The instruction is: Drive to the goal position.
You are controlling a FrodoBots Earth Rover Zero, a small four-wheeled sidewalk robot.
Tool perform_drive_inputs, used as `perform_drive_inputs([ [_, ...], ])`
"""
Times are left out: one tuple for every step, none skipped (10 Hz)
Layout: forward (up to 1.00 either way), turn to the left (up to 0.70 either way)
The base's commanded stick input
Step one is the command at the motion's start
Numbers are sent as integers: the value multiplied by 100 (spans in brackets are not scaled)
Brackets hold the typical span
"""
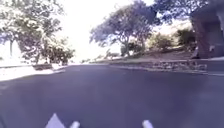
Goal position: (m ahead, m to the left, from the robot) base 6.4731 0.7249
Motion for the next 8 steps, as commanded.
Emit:
perform_drive_inputs([
  [70,0],
  [70,0],
  [70,0],
  [70,0],
  [70,0],
  [70,0],
  [70,0],
  [70,0],
])
